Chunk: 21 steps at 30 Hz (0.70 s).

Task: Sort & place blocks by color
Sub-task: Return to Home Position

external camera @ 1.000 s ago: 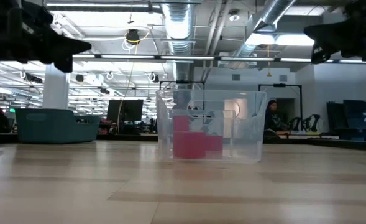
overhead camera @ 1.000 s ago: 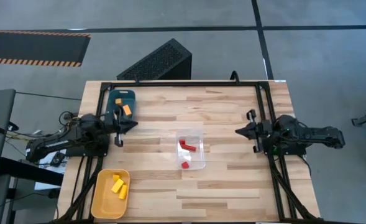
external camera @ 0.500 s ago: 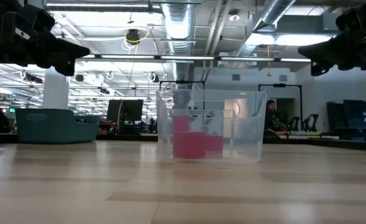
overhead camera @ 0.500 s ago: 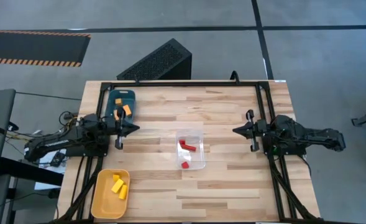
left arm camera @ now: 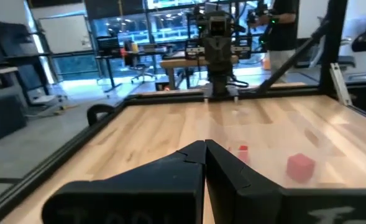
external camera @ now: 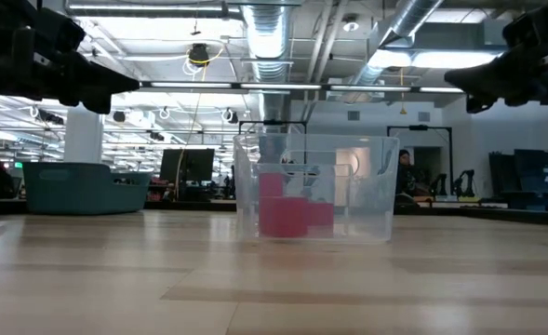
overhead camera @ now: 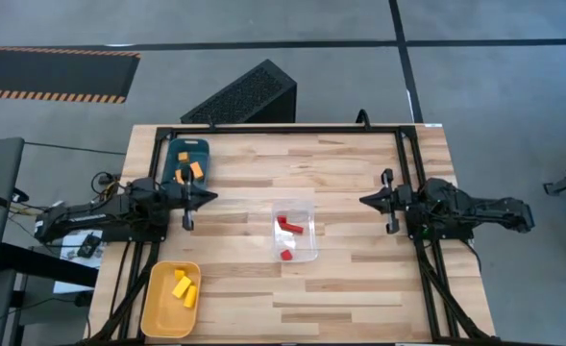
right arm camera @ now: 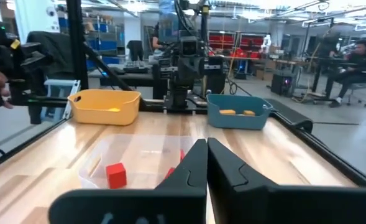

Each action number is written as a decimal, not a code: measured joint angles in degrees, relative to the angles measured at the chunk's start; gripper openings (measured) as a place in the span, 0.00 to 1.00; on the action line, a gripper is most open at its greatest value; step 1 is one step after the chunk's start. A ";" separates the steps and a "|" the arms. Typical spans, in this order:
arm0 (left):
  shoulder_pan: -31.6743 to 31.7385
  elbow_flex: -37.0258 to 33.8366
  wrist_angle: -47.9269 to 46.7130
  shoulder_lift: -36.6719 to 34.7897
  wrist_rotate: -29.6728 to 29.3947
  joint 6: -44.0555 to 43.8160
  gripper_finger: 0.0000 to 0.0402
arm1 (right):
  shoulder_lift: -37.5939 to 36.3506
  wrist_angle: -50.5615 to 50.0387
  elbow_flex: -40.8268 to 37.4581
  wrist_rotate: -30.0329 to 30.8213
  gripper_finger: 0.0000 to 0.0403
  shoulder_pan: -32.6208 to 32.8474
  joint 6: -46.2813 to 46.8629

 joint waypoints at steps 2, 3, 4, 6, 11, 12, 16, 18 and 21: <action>-0.02 0.00 1.09 0.00 -0.54 0.17 0.00 | 0.00 -0.33 -0.02 0.08 0.05 -0.33 0.63; -0.02 0.00 2.03 -0.01 -0.19 0.39 0.00 | 0.00 -0.42 -0.02 0.15 0.04 -0.58 1.52; 0.00 0.00 2.89 -0.02 0.19 0.64 0.00 | 0.00 -0.51 -0.02 0.21 0.04 -0.85 2.41; -0.02 -0.01 4.11 -0.02 1.36 1.29 0.00 | 0.02 -1.09 -0.02 0.33 0.04 -1.35 3.98; -0.02 -0.02 3.75 -0.55 4.09 2.94 0.00 | 0.21 -1.66 -0.03 0.42 0.05 -1.66 4.48; -0.02 -0.02 3.53 -0.52 4.35 3.30 0.00 | 0.24 -1.70 -0.04 0.44 0.06 -1.65 4.45; -0.02 -0.02 3.02 -0.52 4.41 2.83 0.00 | 0.22 -1.86 -0.04 0.42 0.07 -1.63 4.44; -0.02 -0.02 2.95 -0.50 4.40 2.48 0.00 | 0.22 -1.95 -0.04 0.42 0.07 -1.63 4.44; -0.04 -0.02 1.92 -0.50 1.89 0.88 0.00 | 0.22 -2.06 -0.04 0.40 0.07 -1.63 4.44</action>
